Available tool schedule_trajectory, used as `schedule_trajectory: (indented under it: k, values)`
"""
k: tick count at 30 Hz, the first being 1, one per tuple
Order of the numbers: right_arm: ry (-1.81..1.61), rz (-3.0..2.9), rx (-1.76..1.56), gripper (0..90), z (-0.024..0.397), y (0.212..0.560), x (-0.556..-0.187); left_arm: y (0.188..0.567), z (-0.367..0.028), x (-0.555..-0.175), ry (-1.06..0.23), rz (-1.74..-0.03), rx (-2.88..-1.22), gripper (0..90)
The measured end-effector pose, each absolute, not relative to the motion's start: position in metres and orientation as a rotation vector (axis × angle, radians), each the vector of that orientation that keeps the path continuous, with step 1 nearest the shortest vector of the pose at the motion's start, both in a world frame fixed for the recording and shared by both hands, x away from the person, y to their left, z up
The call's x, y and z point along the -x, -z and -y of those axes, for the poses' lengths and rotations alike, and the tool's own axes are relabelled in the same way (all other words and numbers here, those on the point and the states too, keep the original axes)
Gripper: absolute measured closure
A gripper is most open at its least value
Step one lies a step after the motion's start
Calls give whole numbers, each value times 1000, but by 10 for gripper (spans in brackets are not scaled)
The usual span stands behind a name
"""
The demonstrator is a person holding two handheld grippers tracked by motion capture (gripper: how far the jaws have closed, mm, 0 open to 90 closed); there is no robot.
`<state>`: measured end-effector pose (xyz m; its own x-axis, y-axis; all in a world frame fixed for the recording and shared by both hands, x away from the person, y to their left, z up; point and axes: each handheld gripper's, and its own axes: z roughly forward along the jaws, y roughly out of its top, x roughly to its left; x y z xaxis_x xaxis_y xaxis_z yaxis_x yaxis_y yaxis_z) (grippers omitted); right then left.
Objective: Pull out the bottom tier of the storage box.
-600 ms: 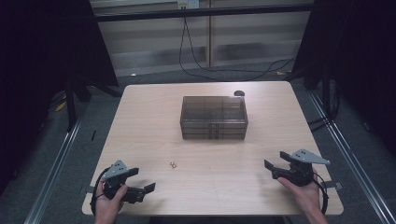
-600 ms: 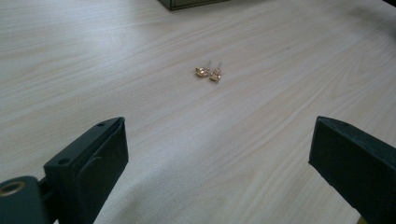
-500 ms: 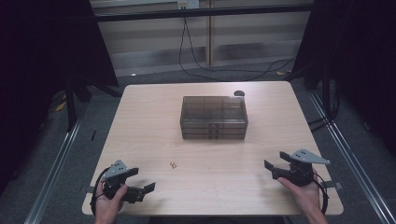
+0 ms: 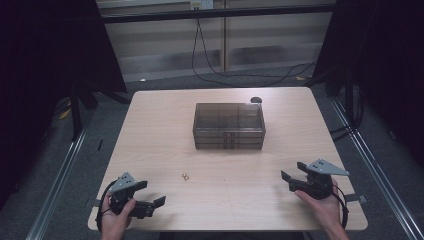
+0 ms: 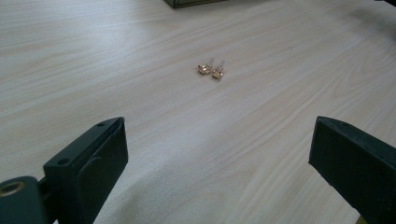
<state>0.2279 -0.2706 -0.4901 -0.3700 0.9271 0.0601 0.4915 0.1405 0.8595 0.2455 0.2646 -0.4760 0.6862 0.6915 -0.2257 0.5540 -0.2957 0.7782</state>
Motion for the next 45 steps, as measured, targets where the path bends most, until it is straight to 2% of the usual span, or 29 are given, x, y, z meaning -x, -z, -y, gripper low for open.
schedule_trajectory:
  k: [3, 9, 11, 18, 19, 25, 34, 45]
  values:
    - [-1161, -1929, -1350, 268, 270, 489, -227, 477, -264, -247, -179, -986, -1984, 46]
    - [-1177, -1950, -1335, 298, 270, 489, -227, 476, -266, -247, -188, -974, -1982, 45]
    - [-1157, -1964, -1339, 350, 266, 489, -228, 476, -266, -246, -191, -973, -1981, 45]
    - [-1123, -2005, -1294, 410, 257, 490, -228, 474, -266, -244, -202, -963, -1983, 45]
    - [-1094, -2008, -1272, 458, 256, 488, -228, 475, -266, -245, -179, -968, -1977, 45]
    - [-1062, -2060, -1228, 503, 249, 488, -230, 474, -263, -244, -177, -953, -1992, 46]
    - [-1029, -2111, -1151, 497, 236, 485, -236, 475, -264, -244, -182, -960, -1992, 46]
    - [-976, -2151, -1096, 542, 224, 487, -244, 473, -261, -242, -181, -943, -1992, 43]
